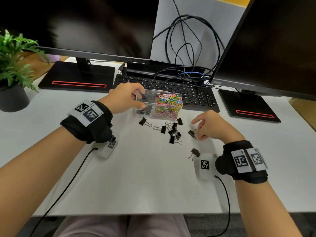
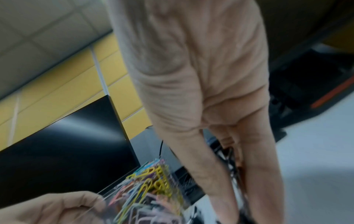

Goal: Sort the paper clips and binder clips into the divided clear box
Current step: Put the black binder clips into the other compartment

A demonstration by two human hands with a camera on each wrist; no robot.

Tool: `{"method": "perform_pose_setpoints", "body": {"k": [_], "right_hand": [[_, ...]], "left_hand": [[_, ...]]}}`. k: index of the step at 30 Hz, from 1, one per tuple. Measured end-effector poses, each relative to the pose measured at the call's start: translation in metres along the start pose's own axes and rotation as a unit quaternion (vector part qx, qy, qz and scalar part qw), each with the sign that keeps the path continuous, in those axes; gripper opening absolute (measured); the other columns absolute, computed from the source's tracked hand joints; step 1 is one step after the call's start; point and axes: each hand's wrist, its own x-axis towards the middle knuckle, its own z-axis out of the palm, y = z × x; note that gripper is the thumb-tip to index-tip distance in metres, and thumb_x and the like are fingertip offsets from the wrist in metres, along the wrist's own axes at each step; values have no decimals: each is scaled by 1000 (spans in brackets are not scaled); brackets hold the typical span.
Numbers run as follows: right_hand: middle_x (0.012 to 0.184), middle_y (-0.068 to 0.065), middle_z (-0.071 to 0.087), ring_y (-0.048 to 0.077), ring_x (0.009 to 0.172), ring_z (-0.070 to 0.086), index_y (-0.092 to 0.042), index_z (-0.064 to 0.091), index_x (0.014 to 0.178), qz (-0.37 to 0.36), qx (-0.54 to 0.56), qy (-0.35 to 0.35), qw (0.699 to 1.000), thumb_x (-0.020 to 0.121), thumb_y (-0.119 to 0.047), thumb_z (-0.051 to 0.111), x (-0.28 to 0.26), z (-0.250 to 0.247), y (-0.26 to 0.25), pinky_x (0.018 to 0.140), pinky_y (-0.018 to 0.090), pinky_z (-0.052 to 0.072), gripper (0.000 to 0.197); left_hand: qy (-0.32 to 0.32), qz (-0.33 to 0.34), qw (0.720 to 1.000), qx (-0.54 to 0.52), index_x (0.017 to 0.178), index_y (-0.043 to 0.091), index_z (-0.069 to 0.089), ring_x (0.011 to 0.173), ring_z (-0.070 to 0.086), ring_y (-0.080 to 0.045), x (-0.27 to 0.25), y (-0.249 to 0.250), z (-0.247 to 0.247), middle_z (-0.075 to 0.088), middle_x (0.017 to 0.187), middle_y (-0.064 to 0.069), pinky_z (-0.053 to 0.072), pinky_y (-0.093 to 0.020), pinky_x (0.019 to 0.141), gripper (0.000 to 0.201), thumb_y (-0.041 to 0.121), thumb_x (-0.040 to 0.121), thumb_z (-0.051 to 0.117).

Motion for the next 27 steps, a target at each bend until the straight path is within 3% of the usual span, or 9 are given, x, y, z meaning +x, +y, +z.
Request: {"method": "perform_pose_setpoints", "body": {"k": [3, 6, 10, 14, 21, 25, 27], "right_hand": [[75, 12, 60, 22, 51, 66, -8, 66, 101, 10, 11, -15, 1000, 66, 9, 80, 0, 7, -2, 67, 39, 61, 41], [71, 12, 60, 23, 50, 64, -3, 68, 86, 0, -6, -6, 1000, 67, 10, 79, 2, 10, -9, 59, 33, 61, 25], [70, 11, 65, 28, 63, 67, -8, 65, 64, -13, -73, -18, 997, 69, 13, 73, 8, 14, -18, 67, 37, 61, 23], [76, 10, 68, 22, 65, 66, -13, 67, 63, -38, -135, 5, 990, 67, 10, 69, 11, 17, -19, 63, 30, 59, 23], [87, 21, 68, 29, 66, 69, -2, 67, 72, -29, 22, 3, 999, 72, 11, 70, 4, 10, -12, 72, 40, 61, 13], [89, 25, 68, 28, 68, 72, 6, 68, 81, -40, 118, -3, 992, 71, 12, 72, -9, -5, -22, 73, 36, 61, 12], [88, 21, 69, 28, 68, 71, 3, 67, 80, -64, 172, -14, 983, 72, 12, 73, -15, -14, -37, 73, 35, 61, 14]], "left_hand": [[0, 0, 1000, -1, 110, 34, 57, 100, 60, -18, 0, 1, 0, 64, 101, 10, 41, -56, 100, 38, 36, 79, 78], [-1, 0, 1000, 4, 112, 33, 57, 100, 60, -18, 0, 1, -1, 63, 102, 10, 41, -56, 100, 39, 36, 79, 78], [-1, -2, 1000, 4, 111, 34, 57, 100, 59, -19, 0, 0, 0, 63, 101, 9, 41, -56, 100, 38, 35, 79, 78], [1, 0, 1000, 5, 108, 36, 57, 98, 60, -18, 0, 0, 0, 63, 100, 12, 42, -56, 98, 38, 39, 77, 79], [4, 0, 1000, 6, 108, 36, 57, 97, 60, -15, 1, -1, 1, 62, 98, 15, 43, -53, 98, 39, 39, 76, 79], [6, -1, 1000, 8, 109, 35, 57, 97, 59, -15, 0, 0, 1, 63, 99, 13, 43, -52, 98, 39, 38, 77, 79], [6, -1, 1000, 8, 108, 35, 56, 98, 59, -15, 0, 1, 0, 63, 100, 12, 42, -51, 99, 38, 37, 77, 79]]}}
